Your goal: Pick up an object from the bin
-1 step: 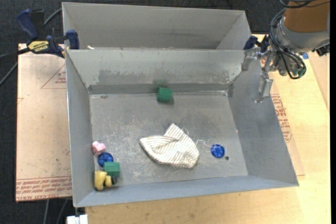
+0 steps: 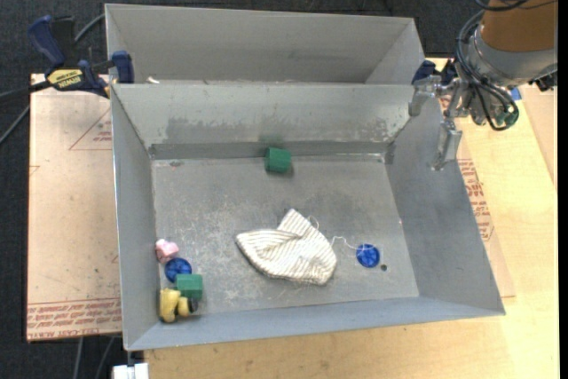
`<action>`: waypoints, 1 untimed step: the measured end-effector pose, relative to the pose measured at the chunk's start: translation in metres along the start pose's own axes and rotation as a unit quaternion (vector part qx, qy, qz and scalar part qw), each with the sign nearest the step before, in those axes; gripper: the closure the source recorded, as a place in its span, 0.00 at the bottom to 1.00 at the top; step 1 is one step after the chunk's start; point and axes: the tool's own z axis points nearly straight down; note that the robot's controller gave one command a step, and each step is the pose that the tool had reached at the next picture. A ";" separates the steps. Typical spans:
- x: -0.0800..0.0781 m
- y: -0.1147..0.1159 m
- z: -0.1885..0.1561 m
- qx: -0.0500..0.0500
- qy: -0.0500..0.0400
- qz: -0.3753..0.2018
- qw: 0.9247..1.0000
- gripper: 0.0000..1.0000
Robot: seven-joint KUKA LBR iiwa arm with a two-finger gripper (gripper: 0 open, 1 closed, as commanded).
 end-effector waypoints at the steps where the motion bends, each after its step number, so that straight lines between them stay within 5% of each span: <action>1: 0.031 0.043 0.095 -0.002 0.007 0.023 1.000 0.00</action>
Offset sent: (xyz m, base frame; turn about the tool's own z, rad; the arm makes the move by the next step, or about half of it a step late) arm -0.0243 0.0573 -0.0838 -0.2093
